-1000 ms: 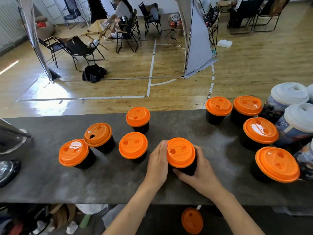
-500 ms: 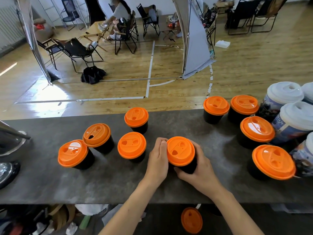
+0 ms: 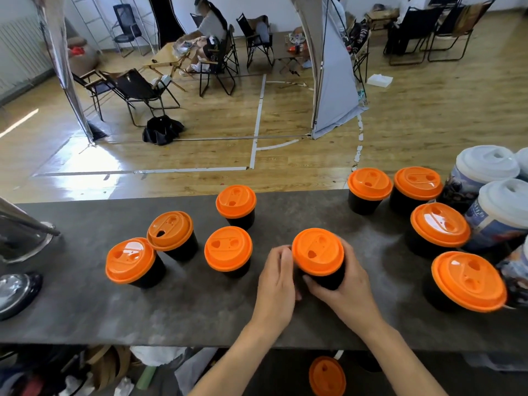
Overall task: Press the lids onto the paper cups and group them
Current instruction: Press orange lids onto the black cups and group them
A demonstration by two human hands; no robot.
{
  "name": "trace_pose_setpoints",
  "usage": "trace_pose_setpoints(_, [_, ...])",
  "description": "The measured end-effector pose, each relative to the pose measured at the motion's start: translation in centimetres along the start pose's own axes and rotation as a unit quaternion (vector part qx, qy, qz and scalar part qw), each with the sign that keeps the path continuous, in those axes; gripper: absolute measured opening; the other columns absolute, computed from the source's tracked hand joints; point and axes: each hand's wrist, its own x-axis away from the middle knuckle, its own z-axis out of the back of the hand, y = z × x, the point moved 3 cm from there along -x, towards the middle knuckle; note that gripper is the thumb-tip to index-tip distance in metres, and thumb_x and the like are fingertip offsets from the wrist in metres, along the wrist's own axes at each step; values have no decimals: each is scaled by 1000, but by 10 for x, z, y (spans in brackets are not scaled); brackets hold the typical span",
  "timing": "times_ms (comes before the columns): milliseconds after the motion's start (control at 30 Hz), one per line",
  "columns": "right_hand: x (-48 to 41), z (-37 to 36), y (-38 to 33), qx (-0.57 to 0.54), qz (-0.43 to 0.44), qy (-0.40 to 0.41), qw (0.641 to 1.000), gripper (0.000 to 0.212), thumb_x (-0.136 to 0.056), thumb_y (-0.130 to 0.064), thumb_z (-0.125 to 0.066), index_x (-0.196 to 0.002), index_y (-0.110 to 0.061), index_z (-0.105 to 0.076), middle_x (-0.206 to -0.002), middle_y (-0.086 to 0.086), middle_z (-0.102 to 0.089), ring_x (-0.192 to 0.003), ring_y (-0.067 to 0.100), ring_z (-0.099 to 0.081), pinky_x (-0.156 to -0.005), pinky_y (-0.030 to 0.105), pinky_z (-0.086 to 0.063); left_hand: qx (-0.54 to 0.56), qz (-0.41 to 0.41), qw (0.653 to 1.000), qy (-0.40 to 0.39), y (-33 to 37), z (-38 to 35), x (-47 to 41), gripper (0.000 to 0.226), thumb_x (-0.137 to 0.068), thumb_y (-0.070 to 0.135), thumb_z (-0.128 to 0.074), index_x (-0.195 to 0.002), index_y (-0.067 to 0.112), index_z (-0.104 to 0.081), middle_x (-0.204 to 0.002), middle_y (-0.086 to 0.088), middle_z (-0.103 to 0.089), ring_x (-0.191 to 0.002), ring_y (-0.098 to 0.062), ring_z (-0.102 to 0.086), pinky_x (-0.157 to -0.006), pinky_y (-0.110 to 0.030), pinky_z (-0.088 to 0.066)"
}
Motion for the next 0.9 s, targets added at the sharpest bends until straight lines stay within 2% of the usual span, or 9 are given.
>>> trace_pose_setpoints(167, [-5,7,3,-6,-15,24,1000,87,-65,-38,-96,-135,-43,-45,-128,-47,-52,-122,-19,-50,-97,-1,-35,-66,-16,998,18,-18,17,24,45,-91,73,-47,-122,42,-56,-86,7,-68,-77,-6,-66,-71,-15,-49])
trace_pose_setpoints(267, [0,3,-3,-25,-18,-1,1000,86,-64,-52,-94,-134,-49,-44,-130,-42,-54,-123,-14,-53,-98,2,-38,-89,-38,995,15,-14,24,23,35,-98,58,-52,-128,41,-53,-121,19,-62,-104,-3,-62,-91,-22,-51])
trace_pose_setpoints(367, [1,1,-5,-6,-9,-20,1000,85,-67,-59,-90,-137,-47,-43,-133,-43,-52,-125,-15,-51,-99,2,-37,-139,-125,982,24,-1,27,30,27,-106,43,-49,-131,37,-54,-118,22,-58,-105,-6,-61,-86,-17,-48])
trace_pose_setpoints(500, [-2,7,-1,-14,-40,19,999,85,-63,-59,-85,-135,-49,-43,-126,-50,-50,-122,-21,-49,-96,-2,-35,-258,-299,906,155,19,53,35,26,-101,38,-60,-125,26,-59,-128,13,-58,-120,-6,-56,-102,-21,-41])
trace_pose_setpoints(567, [-1,9,1,-21,-52,19,998,95,-60,-57,-87,-142,-43,-40,-128,-51,-47,-123,-24,-45,-96,-3,-34,-328,-293,870,222,25,75,22,45,-95,47,-66,-132,22,-56,-141,3,-54,-133,-13,-48,-113,-23,-28])
trace_pose_setpoints(667, [6,11,-4,-25,-66,22,997,112,-57,-51,-90,-153,-34,-32,-137,-44,-38,-124,-28,-40,-99,4,-33,-409,-183,876,181,21,95,0,78,-85,55,-74,-147,15,-48,-155,-7,-43,-148,-27,-34,-121,-38,-24])
trace_pose_setpoints(733, [14,15,-11,-16,-53,44,997,111,-60,-46,-90,-153,-32,-31,-145,-35,-41,-131,-19,-43,-104,13,-36,-414,-167,885,135,14,96,-5,77,-85,46,-79,-148,15,-50,-155,-8,-43,-146,-29,-37,-119,-47,-35])
trace_pose_setpoints(800, [22,20,-19,1,-39,82,996,106,-63,-40,-91,-152,-28,-34,-146,-25,-46,-133,-7,-48,-105,17,-42,-388,-177,899,96,9,98,-4,72,-86,38,-81,-147,18,-49,-153,-3,-43,-141,-23,-39,-115,-39,-39])
trace_pose_setpoints(900, [42,21,-28,0,-19,147,989,86,-66,-35,-89,-139,-29,-44,-132,-18,-55,-122,0,-56,-104,11,-42,-361,-201,910,33,-1,106,8,74,-85,43,-81,-147,31,-43,-152,14,-37,-138,-10,-35,-111,-15,-27])
